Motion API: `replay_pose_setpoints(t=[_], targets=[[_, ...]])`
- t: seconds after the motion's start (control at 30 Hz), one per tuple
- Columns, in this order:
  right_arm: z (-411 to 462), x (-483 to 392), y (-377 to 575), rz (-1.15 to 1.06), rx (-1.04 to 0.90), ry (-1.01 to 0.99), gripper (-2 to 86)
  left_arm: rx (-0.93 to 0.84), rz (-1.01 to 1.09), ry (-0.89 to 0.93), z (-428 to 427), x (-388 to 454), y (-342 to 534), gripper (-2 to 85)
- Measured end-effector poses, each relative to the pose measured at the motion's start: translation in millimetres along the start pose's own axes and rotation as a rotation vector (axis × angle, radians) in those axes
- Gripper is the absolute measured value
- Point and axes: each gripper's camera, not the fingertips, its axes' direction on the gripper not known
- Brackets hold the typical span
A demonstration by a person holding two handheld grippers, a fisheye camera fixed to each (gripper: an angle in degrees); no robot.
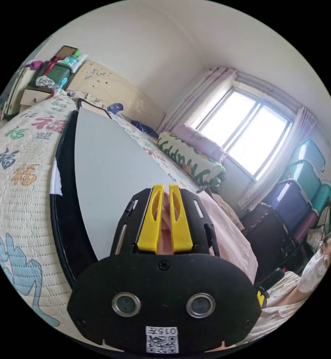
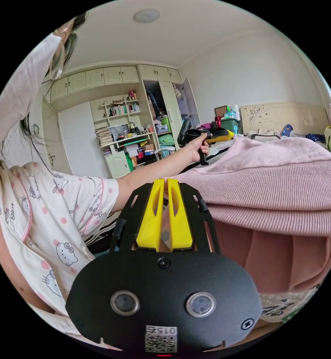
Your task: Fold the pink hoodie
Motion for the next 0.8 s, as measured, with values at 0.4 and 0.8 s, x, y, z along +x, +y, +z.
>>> replay_pose_setpoints(t=[0.4, 0.8], targets=[[-1, 66, 108, -0.049, -0.041, -0.002, 0.5, -0.261, 0.027, -0.056, 76, 92, -4, 7.0], [46, 67, 200, -0.269, -0.132, 0.084, 0.5, -0.273, 0.254, -0.367, 107, 202, 33, 3.2]])
